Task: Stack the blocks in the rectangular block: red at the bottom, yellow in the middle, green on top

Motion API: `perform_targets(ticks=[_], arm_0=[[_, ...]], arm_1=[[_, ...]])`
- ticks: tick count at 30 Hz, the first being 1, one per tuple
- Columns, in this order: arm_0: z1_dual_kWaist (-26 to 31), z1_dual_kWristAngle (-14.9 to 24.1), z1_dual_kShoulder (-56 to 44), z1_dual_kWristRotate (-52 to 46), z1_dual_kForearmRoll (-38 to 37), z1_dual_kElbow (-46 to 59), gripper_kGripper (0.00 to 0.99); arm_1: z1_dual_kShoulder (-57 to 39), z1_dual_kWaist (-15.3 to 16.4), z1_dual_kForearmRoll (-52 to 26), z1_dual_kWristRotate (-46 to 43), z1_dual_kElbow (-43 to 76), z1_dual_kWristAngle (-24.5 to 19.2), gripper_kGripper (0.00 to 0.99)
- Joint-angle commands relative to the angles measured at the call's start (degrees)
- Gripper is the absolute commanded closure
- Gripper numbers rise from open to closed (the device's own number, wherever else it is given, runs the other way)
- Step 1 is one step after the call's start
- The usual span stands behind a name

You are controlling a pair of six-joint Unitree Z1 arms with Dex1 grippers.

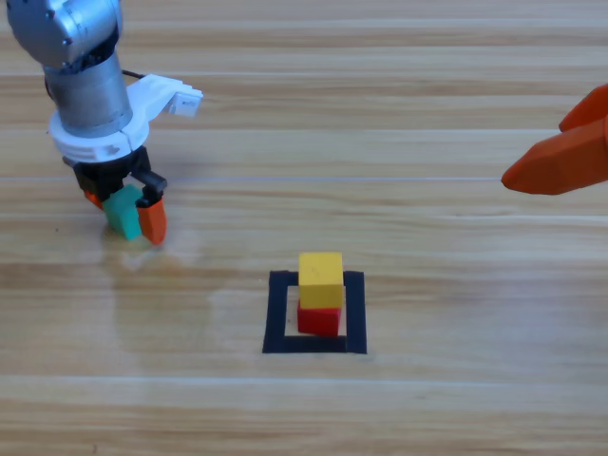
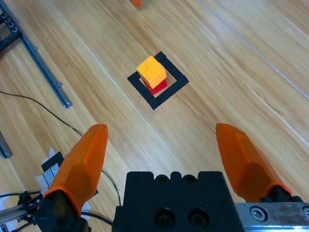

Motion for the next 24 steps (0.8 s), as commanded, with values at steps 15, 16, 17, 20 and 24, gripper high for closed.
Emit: perform_targets(ticks=[15,16,17,20,24], arm_0=[[1.44,-1.75,-0.30,0.04,-3.50,3.36,0.114],[1.53,-1.75,-0.21,0.13,-3.67,3.45,0.128],[1.53,-1.83,-0.12,0.13,-3.85,3.54,0.162],[1.53,-2.19,0.14,0.13,-4.20,3.62,0.229],[1.53,-2.19,-0.30,0.13,-4.20,3.80,0.409]], arm_1=[[1.04,-1.56,-0.58,-0.20,1.40,1.02,0.007],[1.04,-1.56,-0.58,-0.20,1.40,1.02,0.007],[1.04,-1.56,-0.58,-0.20,1.40,1.02,0.007],[1.04,-1.56,-0.58,-0.20,1.40,1.02,0.007],[1.04,-1.56,-0.58,-0.20,1.40,1.10,0.007]])
